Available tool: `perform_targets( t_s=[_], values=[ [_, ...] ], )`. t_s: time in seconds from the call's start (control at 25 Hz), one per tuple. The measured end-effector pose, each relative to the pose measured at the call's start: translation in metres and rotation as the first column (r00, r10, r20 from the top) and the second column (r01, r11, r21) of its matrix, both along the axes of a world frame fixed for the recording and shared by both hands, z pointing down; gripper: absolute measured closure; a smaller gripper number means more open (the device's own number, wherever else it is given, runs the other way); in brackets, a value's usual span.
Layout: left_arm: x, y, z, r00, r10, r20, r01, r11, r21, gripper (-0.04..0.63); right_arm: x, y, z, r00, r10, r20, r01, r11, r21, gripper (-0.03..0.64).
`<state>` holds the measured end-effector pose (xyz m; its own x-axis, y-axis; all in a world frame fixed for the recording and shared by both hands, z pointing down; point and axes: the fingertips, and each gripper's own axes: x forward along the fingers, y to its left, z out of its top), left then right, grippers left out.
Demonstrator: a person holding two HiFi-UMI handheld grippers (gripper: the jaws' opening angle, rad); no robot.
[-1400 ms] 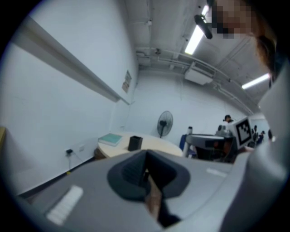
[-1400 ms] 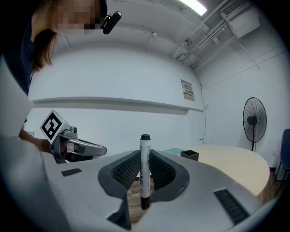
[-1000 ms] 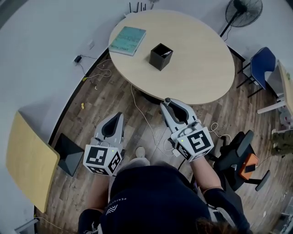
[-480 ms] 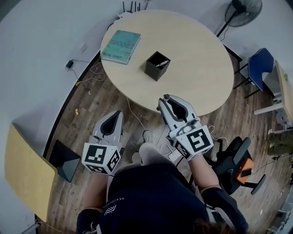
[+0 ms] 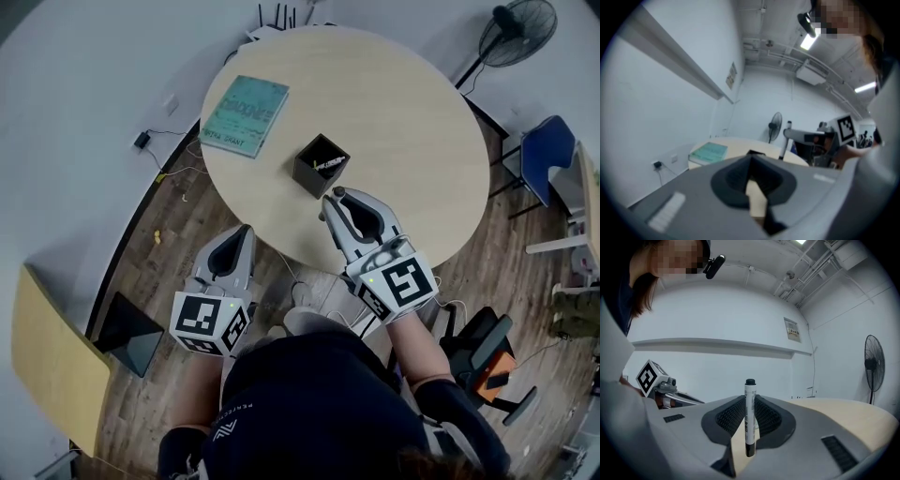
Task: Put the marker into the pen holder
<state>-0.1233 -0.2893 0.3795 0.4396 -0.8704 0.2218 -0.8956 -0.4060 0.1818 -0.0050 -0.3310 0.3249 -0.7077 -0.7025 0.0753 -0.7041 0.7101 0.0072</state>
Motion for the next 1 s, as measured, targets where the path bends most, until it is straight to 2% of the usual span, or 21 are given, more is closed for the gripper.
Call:
perform_targets(
  t_s=[0.56,1.0],
  values=[
    [0.009,-0.067,0.013,0.999,-0.038,-0.010,0.037,0.999,-0.037,0.588,0.008,-0.076,0.002,0.999,-0.031,0.012,0.031,1.000,-0.001,0.560],
    [0.014,-0.098,0.025,0.999,-0.048,0.000,0.048,0.997,-0.068,0.588,0.022,-0.112,0.000,0.998,0.008,0.069,-0.010,0.999,0.030,0.561]
  ],
)
